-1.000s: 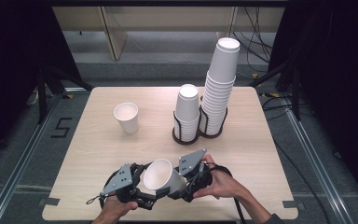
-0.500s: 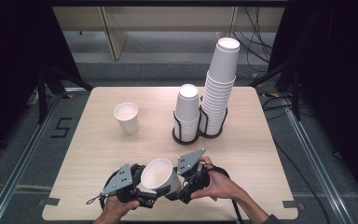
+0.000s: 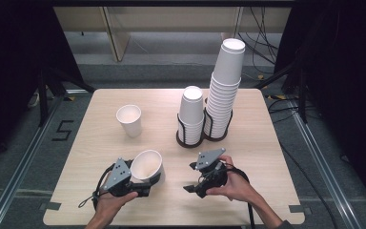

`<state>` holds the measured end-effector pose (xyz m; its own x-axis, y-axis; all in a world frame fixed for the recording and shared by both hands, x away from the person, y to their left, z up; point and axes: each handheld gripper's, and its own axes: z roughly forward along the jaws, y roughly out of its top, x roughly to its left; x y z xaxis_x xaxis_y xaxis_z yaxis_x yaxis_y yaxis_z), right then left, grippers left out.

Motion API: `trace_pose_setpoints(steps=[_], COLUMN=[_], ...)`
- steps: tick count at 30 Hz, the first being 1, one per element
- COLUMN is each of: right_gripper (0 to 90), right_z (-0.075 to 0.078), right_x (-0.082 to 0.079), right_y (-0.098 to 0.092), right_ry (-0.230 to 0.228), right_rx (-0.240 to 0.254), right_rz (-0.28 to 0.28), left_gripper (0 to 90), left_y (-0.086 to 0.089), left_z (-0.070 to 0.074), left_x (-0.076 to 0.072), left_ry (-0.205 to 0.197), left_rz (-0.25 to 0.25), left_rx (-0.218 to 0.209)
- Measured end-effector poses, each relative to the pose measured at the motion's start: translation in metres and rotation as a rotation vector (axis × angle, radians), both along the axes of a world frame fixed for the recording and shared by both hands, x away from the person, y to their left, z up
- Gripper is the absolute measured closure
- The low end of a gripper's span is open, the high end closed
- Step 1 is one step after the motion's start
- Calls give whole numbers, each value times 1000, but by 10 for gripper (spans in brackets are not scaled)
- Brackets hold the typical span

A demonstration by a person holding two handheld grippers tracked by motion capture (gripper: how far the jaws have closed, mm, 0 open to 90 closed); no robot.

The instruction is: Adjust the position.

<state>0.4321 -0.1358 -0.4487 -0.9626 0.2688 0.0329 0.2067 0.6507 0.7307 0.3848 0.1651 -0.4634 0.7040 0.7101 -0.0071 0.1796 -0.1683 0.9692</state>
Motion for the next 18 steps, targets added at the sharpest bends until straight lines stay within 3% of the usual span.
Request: trace_pose_setpoints(steps=[8,18], right_gripper=[182,180], right_z=[-4,-10], right_x=[3,-1], right_y=[-17,-27], right_ry=[-11,-14], right_rx=[-25,-26], right_rz=[-103,-186], left_gripper=[168,167], left_y=[14,22], left_z=[-5,-6], left_x=[11,18], left_ry=[15,34], left_rz=[131,219], left_rx=[66,82])
